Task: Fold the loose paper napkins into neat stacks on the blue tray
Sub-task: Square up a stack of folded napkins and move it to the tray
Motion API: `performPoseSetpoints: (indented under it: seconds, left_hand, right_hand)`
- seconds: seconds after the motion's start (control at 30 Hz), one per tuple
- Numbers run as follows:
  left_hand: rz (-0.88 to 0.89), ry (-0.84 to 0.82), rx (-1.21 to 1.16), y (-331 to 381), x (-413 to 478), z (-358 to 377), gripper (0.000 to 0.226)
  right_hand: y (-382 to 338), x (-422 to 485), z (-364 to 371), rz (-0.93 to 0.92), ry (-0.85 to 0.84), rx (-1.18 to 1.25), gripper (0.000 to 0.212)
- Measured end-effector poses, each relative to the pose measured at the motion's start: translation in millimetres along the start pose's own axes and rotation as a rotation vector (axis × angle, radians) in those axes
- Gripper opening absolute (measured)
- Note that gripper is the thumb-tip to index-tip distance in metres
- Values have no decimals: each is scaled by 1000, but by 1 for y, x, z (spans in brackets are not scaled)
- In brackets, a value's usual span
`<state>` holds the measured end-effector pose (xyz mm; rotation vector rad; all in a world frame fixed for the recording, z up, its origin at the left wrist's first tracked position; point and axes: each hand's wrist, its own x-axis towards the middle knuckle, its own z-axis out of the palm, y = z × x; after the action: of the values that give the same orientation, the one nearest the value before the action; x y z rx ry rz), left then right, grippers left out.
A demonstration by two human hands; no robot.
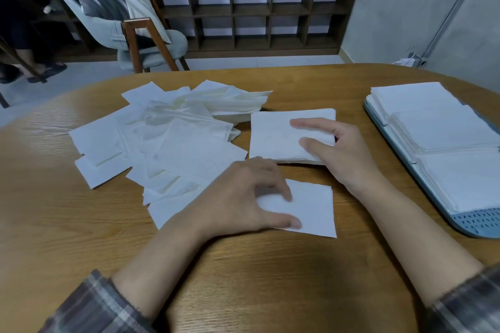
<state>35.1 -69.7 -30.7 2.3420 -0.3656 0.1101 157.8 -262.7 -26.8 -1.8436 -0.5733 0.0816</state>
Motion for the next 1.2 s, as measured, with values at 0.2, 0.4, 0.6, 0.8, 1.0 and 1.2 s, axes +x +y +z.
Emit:
performPoseSetpoints:
  seconds: [0.2, 0.4, 0.6, 0.8, 1.0, 1.2]
  left_hand:
    - [22, -83, -52, 2, -2, 3, 17]
    - [-35, -33, -158, 7, -3, 0, 11]
    - [-250, 300, -489, 6, 3, -14, 12]
    - [-338, 432, -543, 2, 6, -18, 4]
    - [-232, 605, -408, -4, 7, -17, 34]
    - [-211, 627, -348, -6, 7, -14, 15]
  right_hand:
    - [0, 0, 0, 3, 6, 8, 33]
    - [0, -1, -1, 6, -25, 33, 31]
    - [-3, -3, -3, -55, -121, 205, 28]
    - [-7, -7, -1, -30, -199, 171, 13]
    - [-6, -4, -5, 97, -82, 284, 17]
    - [-7, -5, 2, 108, -288, 371, 48]
